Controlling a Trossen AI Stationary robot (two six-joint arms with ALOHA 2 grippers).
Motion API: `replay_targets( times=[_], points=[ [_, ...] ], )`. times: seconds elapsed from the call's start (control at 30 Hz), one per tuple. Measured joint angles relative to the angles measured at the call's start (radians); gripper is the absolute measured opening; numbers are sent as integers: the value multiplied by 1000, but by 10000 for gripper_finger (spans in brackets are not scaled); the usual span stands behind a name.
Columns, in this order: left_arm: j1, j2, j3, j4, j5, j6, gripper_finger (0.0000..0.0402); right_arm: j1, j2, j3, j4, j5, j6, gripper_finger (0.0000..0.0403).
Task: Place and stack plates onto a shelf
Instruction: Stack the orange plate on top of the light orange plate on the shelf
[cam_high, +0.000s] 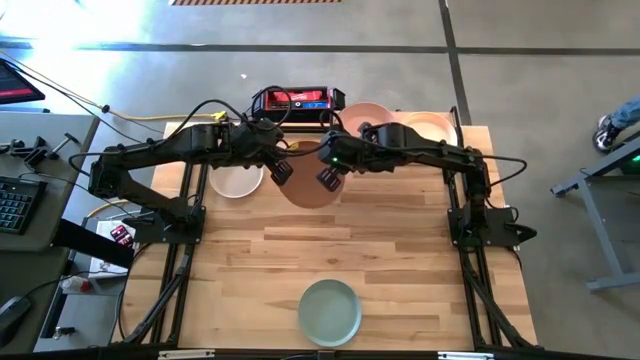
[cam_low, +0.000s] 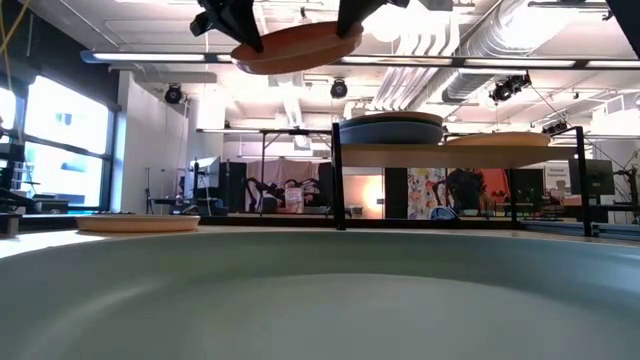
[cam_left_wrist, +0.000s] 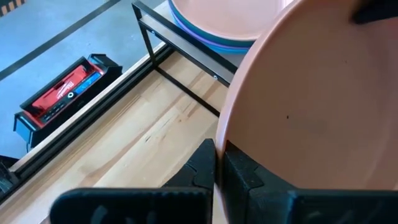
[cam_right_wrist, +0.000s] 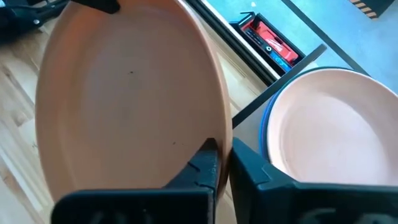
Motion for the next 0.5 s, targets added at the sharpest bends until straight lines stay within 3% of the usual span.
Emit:
replay_targets(
  times=[0.27,0.5],
  points=[
    [0,-1,0,9,10,-1,25,-1,0,0,3,11,2,1],
    [19,-1,0,8,105,-20,53,1,0,0,-4,14,8,0]
  ],
)
